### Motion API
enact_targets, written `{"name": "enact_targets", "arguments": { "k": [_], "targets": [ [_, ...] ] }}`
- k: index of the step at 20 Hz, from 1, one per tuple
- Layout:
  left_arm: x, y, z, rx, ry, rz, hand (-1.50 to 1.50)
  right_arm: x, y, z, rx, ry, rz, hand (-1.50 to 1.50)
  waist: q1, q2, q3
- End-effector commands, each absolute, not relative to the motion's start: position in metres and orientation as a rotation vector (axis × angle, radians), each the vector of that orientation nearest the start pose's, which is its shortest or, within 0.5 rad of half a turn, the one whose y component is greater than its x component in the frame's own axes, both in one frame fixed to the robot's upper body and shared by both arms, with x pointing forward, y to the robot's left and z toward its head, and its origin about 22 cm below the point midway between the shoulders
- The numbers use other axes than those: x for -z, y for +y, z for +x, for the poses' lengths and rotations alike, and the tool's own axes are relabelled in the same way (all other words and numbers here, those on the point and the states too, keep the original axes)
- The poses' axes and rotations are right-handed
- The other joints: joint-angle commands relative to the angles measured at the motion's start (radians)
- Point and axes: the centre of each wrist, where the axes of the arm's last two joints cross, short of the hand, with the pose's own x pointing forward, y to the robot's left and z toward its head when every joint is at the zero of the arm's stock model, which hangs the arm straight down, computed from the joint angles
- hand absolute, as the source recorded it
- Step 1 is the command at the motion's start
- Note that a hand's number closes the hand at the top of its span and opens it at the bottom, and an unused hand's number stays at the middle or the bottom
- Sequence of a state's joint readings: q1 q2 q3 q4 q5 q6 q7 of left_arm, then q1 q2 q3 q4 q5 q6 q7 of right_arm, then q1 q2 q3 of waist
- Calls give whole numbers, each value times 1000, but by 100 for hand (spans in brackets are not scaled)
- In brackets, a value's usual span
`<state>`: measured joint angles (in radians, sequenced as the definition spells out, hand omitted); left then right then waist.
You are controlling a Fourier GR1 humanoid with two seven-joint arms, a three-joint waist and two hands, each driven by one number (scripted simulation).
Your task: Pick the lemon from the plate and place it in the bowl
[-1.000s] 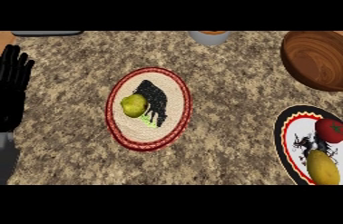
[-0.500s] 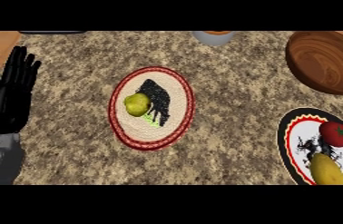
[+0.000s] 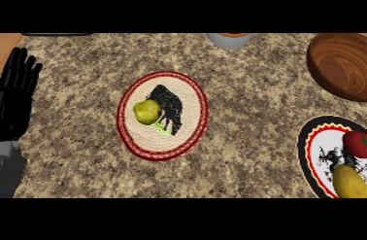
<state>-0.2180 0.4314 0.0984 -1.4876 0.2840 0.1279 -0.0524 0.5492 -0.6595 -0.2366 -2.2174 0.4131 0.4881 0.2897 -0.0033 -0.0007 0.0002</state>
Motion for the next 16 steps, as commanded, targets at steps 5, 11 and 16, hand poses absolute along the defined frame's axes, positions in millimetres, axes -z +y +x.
{"name": "enact_targets", "arguments": {
  "k": [5,11,16],
  "targets": [
    [-82,343,306,-38,-1790,246,0,-114,-375,126,-1034,-992,-750,-150,-6,1,0],
    [-90,325,291,-32,-1786,232,0,-85,-380,133,-1059,-1020,-726,-150,2,-1,0],
    [-74,335,283,-48,-1785,230,0,-96,-374,138,-1085,-960,-715,-150,2,0,0]
  ]
}}
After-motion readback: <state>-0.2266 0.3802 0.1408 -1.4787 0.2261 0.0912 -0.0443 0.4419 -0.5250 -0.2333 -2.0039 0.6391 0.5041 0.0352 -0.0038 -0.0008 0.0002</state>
